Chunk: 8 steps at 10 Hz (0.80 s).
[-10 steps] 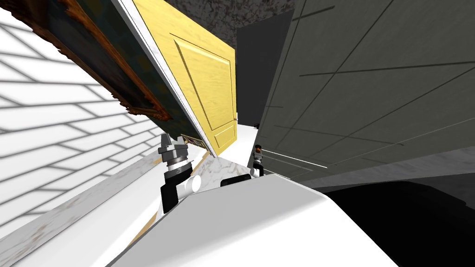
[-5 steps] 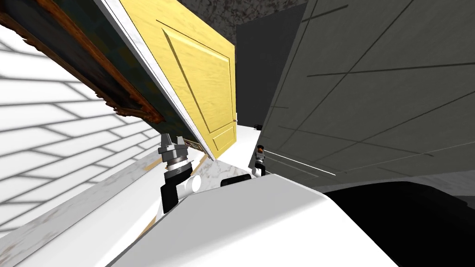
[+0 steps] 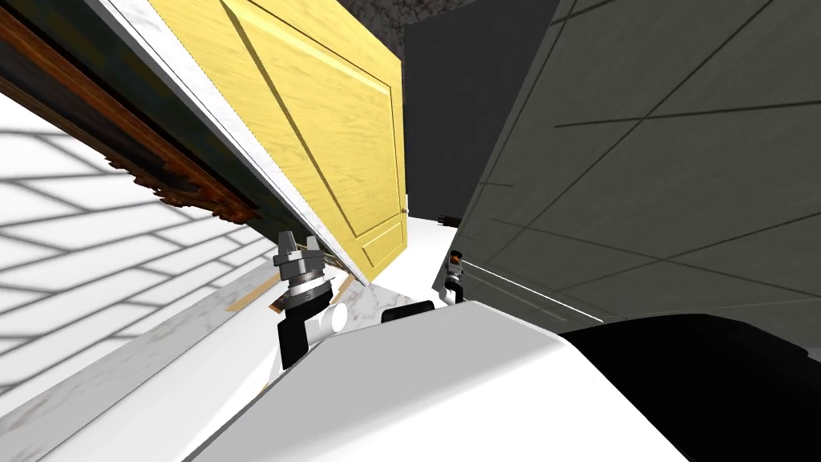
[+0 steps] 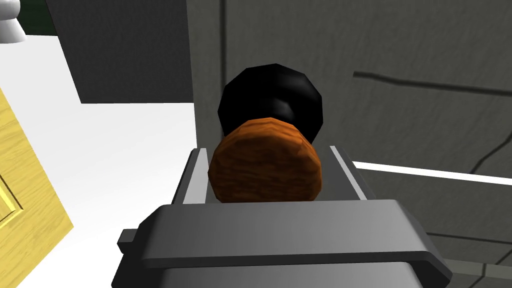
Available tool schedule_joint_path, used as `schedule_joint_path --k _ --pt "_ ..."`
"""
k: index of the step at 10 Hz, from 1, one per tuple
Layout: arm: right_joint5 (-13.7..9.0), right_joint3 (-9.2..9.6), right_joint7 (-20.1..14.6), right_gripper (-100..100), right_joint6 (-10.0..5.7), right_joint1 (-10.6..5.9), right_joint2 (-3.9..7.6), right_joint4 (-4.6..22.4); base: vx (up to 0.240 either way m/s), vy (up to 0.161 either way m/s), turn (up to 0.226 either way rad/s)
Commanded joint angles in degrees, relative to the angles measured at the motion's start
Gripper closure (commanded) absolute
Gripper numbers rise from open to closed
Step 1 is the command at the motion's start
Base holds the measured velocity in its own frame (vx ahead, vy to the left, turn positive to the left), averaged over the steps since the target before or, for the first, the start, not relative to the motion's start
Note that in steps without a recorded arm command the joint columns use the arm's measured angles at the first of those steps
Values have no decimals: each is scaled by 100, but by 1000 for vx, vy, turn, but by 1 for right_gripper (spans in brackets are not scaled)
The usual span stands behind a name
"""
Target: Push the door open
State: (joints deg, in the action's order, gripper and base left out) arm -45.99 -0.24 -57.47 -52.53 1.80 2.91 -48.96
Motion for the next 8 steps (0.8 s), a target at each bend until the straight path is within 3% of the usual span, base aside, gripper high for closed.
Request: schedule_joint_path --k 1,8 --pt "-104 -183 31 100 -88 30 89 -12 221 -41 -70" --pt "-335 -499 101 100 -147 29 109 -17 143 -27 -49"
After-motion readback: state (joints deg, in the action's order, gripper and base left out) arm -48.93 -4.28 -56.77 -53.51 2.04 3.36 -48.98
